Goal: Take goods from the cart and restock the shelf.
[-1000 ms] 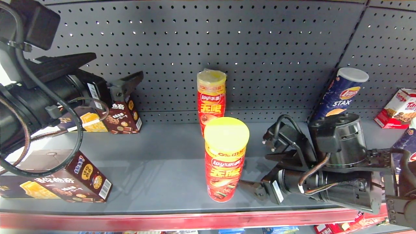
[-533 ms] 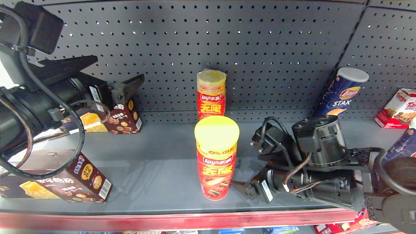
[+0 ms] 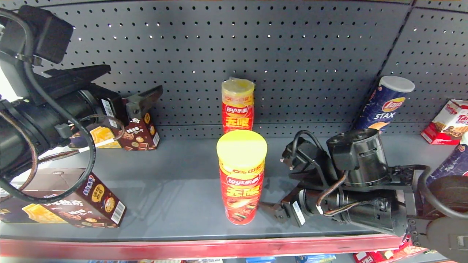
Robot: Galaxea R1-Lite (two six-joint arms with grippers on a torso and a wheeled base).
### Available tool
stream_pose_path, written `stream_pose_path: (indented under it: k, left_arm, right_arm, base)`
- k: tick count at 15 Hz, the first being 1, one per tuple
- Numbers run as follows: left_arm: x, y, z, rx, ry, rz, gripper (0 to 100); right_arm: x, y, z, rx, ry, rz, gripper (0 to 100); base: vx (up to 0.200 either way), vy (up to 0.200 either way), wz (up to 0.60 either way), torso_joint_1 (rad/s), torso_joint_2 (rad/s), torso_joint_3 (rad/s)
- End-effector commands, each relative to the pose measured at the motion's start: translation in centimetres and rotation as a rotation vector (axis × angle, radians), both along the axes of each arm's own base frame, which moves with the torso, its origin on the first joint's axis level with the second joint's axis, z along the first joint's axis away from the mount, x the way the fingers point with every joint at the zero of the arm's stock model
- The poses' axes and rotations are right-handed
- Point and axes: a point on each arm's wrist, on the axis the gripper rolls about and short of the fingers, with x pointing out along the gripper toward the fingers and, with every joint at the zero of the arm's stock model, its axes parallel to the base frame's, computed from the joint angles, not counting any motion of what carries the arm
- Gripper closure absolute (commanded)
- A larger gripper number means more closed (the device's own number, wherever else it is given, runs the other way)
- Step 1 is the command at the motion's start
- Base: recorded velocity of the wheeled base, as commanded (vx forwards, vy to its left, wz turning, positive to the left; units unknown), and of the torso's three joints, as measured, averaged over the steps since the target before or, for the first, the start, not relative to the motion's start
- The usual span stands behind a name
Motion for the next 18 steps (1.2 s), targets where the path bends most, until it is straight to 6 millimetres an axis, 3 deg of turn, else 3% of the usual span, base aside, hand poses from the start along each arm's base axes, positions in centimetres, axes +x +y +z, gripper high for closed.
stream_pose_path:
  k: [1, 4, 18]
  left_arm:
    - [0.1, -0.1, -0.1, 0.001, 0.003, -0.001, 0]
    - [0.0, 0.0, 0.0, 0.000, 0.002, 0.000, 0]
    - [0.1, 0.0, -0.1, 0.000, 0.006, 0.000, 0]
  right_arm:
    - [-0.3, -0.4, 0.5, 0.012, -0.013, -0.003, 0]
    - [-0.5, -0.8, 1.1, 0.024, -0.027, -0.014, 0]
    - [0.6, 0.2, 0.0, 0.003, -0.009, -0.014, 0]
  base:
    - [0.000, 0.000, 0.00, 0.000, 0.00, 0.000]
    - [0.000, 0.000, 0.00, 0.000, 0.00, 0.000]
    - [0.000, 0.000, 0.00, 0.000, 0.00, 0.000]
